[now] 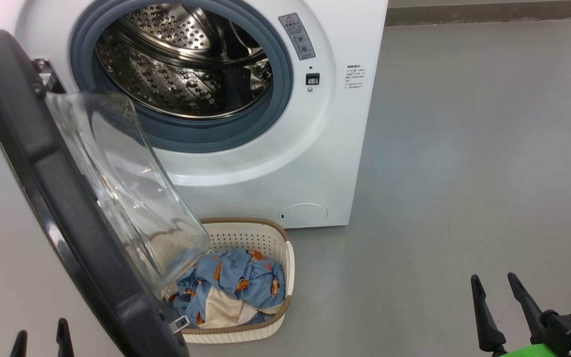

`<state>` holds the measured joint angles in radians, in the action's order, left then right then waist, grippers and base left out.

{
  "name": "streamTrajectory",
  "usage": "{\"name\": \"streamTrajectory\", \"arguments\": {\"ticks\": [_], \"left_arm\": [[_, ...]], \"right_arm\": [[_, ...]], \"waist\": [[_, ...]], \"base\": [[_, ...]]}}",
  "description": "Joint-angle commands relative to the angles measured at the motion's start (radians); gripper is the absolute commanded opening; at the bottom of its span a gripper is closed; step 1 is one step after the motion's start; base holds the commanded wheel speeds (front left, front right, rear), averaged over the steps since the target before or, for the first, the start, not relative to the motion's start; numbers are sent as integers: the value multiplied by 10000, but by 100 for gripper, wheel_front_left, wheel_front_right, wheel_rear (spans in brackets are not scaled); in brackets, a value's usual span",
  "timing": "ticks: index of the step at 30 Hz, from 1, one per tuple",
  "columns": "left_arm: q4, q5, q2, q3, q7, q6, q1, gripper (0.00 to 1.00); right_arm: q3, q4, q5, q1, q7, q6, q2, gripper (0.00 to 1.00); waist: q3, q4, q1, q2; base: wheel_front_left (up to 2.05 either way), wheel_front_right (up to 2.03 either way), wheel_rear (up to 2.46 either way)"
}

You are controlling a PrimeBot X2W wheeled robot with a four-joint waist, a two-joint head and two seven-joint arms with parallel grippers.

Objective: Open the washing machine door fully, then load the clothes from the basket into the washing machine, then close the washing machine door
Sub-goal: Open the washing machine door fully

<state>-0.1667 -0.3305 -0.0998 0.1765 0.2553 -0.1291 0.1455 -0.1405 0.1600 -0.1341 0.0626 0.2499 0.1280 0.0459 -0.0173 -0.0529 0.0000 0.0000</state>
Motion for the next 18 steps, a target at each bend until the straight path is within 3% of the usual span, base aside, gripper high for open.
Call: {"name": "streamTrajectory", "arguments": {"ticks": [1,10,12,13,18], "left_arm": [[251,74,-194,341,65,-16,-205,100],[251,46,-166,380,65,-16,-210,100],[192,-12,-183,321,65,-16,-207,25],[160,-40,-197,296,65,-16,-210,0],[99,-85,-228,278,65,-16,-243,0]], "right_arm": [[262,-191,57,-111,118,27,66,100],[291,-156,55,-146,118,27,57,100],[303,-136,42,-151,118,27,55,100],[306,-128,35,-153,118,27,54,100],[323,-111,9,-166,118,27,50,100]], "waist": [[-2,-13,0,0],[-15,-35,0,0],[-22,-38,0,0],[-21,-39,0,0],[-34,-45,0,0]], "base": [[0,0,0],[0,0,0],[0,0,0],[0,0,0],[0,0,0]]}}
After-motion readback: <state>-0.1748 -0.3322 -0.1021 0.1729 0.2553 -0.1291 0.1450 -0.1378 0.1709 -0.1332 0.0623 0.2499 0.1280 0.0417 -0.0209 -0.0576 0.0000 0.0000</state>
